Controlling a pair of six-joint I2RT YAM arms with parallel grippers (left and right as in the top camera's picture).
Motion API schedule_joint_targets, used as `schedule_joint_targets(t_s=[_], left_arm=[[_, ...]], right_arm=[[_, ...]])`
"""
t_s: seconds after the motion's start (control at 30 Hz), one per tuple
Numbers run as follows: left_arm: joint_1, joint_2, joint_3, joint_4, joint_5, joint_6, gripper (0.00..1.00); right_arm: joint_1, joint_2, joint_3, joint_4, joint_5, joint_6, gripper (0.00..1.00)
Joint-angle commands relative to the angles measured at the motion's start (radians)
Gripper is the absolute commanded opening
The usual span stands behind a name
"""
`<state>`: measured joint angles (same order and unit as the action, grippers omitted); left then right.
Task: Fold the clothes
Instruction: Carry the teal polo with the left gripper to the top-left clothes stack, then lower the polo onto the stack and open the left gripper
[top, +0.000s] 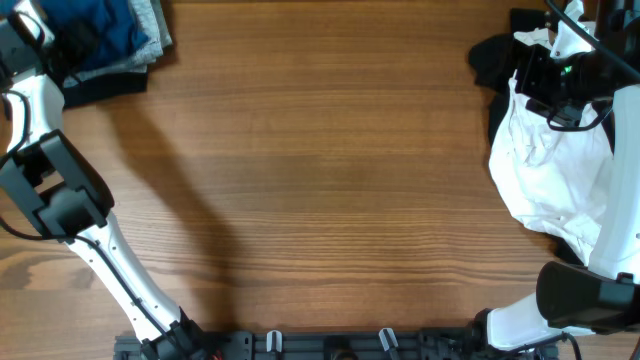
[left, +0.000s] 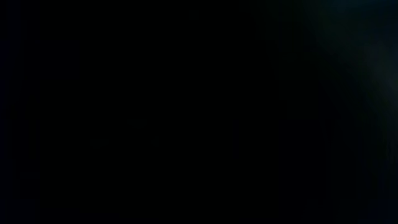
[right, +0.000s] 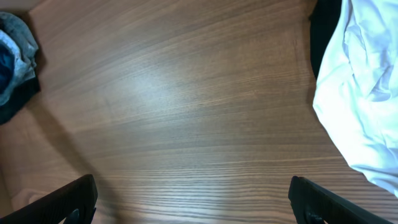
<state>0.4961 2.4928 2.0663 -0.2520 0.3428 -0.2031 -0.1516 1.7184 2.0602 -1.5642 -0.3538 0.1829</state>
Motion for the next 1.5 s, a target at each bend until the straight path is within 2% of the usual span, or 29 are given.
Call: schedule_joint_targets(t_s=[0.0, 0.1, 0.27, 0.4, 0.5, 0.53, 0.6, 0.63, 0.73, 0.87, 1.07, 1.17, 1.3, 1.47], left_arm=[[0.043, -0.024, 0.022, -0.094, -0.024, -0.091, 1.00], [0.061, -0.077, 0.022, -0.189, 0.048, -0.171, 1.00], [0.061, -0.195, 0.022, -0.338, 0.140, -0.399, 1.00], [0.044, -0.261, 0.022, -0.372, 0.141, -0.467, 1.00], [0.039, -0.280, 0.022, -0.382, 0.208, -0.500, 1.00], [0.038, -0.281, 0.022, -0.354, 0.206, -0.492, 0.82], [0.038, -0.280, 0.022, -0.264, 0.186, -0.481, 0.16], [0.036, -0.280, 0.022, -0.212, 0.129, -0.481, 0.04], [0.019, -0.277, 0.022, -0.074, -0.076, -0.372, 0.04], [-0.024, -0.227, 0.022, 0.061, -0.126, -0.218, 0.04], [-0.037, -0.054, 0.022, 0.176, -0.229, -0.214, 0.04], [-0.022, 0.052, 0.022, 0.189, -0.418, -0.215, 0.04], [0.000, 0.114, 0.022, 0.141, -0.418, -0.222, 0.04], [-0.010, 0.036, 0.022, 0.132, -0.384, -0.222, 0.04]], right_arm=[[0.001, 0.011, 0.013, 0.016, 0.014, 0.001, 0.99], [0.001, 0.010, 0.013, 0.031, 0.015, -0.001, 0.99], [0.002, 0.010, 0.013, 0.032, 0.014, -0.024, 0.99], [0.002, 0.010, 0.013, 0.031, 0.014, -0.028, 0.99], [0.004, 0.010, 0.013, 0.032, 0.014, -0.031, 1.00], [0.005, 0.010, 0.013, 0.034, 0.014, -0.033, 0.99], [0.005, 0.010, 0.013, 0.034, 0.014, -0.038, 0.99], [0.005, 0.011, 0.013, 0.034, 0.014, -0.044, 0.99], [0.005, 0.010, 0.013, 0.034, 0.014, -0.049, 0.99], [0.005, 0.011, 0.013, 0.042, 0.014, -0.040, 0.99], [0.005, 0.011, 0.013, 0.037, 0.015, -0.026, 1.00], [0.005, 0.011, 0.013, 0.032, 0.015, -0.026, 0.99], [0.005, 0.011, 0.013, 0.016, 0.018, -0.026, 1.00], [0.005, 0.011, 0.013, 0.018, 0.018, -0.025, 0.99]])
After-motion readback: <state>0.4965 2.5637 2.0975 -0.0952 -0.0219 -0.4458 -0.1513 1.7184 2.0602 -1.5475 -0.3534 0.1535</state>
